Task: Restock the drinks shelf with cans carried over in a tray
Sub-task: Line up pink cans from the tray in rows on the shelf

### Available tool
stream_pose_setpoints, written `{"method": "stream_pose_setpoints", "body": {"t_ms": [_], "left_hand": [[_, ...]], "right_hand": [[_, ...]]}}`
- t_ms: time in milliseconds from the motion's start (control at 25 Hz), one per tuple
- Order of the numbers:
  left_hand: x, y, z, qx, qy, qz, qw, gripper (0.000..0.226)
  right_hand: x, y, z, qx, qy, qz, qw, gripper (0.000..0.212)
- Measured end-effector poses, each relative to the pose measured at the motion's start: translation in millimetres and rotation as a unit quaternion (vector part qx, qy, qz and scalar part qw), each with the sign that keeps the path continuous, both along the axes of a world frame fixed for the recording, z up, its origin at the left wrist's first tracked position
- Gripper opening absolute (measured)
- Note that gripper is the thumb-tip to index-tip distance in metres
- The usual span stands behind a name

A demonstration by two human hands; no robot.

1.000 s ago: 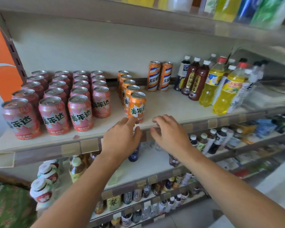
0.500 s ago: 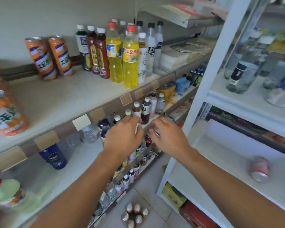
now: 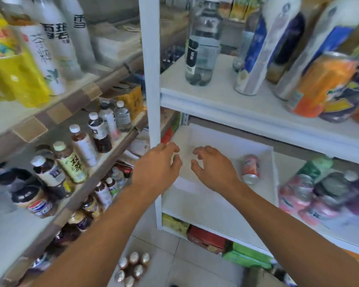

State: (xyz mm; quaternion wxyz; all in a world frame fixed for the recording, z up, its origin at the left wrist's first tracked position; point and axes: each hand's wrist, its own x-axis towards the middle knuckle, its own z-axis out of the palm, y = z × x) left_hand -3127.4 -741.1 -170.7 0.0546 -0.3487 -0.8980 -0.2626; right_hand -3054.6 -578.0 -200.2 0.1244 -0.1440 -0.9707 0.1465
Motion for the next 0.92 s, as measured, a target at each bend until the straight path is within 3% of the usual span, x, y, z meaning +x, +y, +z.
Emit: {"method": "stream_pose_setpoints", "body": {"t_ms": [280,480,600,720,920], "left_hand": [[9.6,90.5,-37.7,0.007,-0.03,-0.08,0.996,0.024],[15.4,134.0,-63.4,-0.015,-0.057,-0.095,0.994,0.026],[14.0,145.0,-73.8,-0.036,-0.065,-0.099,0.992,0.026],[9.1,151.6,-81.2,-0.049,-0.073,-0.102,0.991,0.025],[-0.1,159.7,-84.3,-0.057,-0.077,-0.104,0.99,0.026]], "right_hand": [[32.3,98.8,-61.4,-0.023,-0.146,-0.151,0.977,0.044],[41.6,144.1,-97.6,-0.053,-0.251,-0.232,0.938,0.066],[38.8,152.8,-108.2,-0.091,-0.26,-0.253,0.927,0.074],[31.9,153.3,-116.3,-0.075,-0.266,-0.243,0.93,0.063],[21.5,166.6,-113.1,-0.092,-0.128,-0.285,0.945,0.041]]}}
